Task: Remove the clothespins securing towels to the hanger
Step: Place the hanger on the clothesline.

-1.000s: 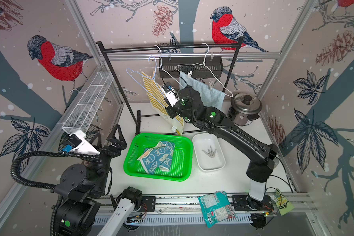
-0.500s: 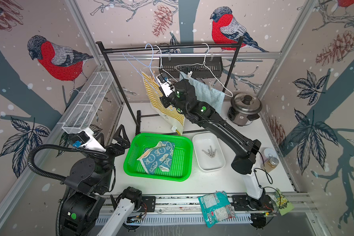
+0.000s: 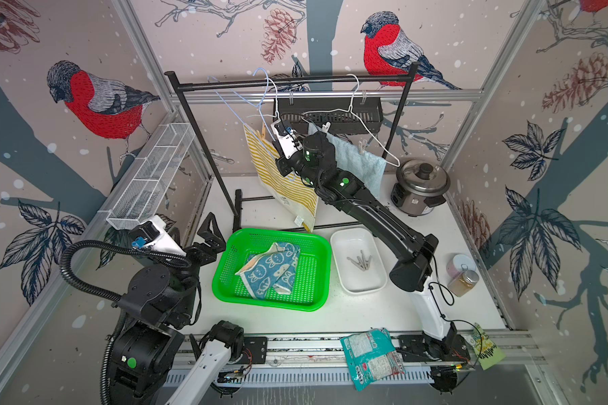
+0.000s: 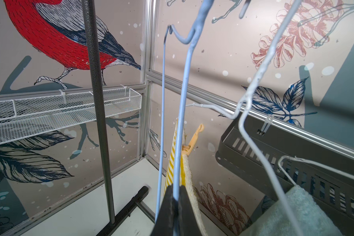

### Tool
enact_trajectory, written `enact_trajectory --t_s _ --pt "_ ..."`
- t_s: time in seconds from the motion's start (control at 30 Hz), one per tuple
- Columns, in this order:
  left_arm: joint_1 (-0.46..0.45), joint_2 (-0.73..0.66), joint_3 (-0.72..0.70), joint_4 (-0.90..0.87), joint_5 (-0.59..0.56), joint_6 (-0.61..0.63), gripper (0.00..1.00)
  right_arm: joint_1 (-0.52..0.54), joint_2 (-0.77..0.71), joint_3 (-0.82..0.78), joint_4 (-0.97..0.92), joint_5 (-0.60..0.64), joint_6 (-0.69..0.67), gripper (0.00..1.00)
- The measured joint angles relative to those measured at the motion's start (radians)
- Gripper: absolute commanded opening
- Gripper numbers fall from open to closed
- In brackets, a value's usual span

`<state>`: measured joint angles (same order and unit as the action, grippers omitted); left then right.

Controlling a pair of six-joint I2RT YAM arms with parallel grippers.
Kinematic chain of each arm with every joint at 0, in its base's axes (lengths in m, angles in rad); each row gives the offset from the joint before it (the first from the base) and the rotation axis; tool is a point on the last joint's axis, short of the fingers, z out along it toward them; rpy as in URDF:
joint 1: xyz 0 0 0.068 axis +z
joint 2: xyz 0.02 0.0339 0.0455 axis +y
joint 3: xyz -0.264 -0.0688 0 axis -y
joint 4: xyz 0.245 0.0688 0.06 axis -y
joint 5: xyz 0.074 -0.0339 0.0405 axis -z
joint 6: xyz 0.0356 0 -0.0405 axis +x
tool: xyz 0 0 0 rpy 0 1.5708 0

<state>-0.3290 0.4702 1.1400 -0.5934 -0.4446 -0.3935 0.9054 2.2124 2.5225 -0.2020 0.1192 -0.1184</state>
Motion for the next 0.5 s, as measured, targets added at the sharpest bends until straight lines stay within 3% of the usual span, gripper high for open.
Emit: enact_trajectory --t_s 0.33,0.4,0.5 --pt "0.000 0.019 -0.002 0.007 -0.003 0.001 0.99 -0.009 0.051 0.003 0.005 -0.051 0.024 0.01" --pt "0.000 0.019 -0.002 0.007 -0.003 0.001 0.99 -0.007 0.053 0.003 -0.001 -0.063 0.036 0.13" --pt "0.000 0.019 -0.002 0.007 -0.003 0.000 0.98 0.000 0.053 0.003 -0.009 -0.076 0.037 0.42"
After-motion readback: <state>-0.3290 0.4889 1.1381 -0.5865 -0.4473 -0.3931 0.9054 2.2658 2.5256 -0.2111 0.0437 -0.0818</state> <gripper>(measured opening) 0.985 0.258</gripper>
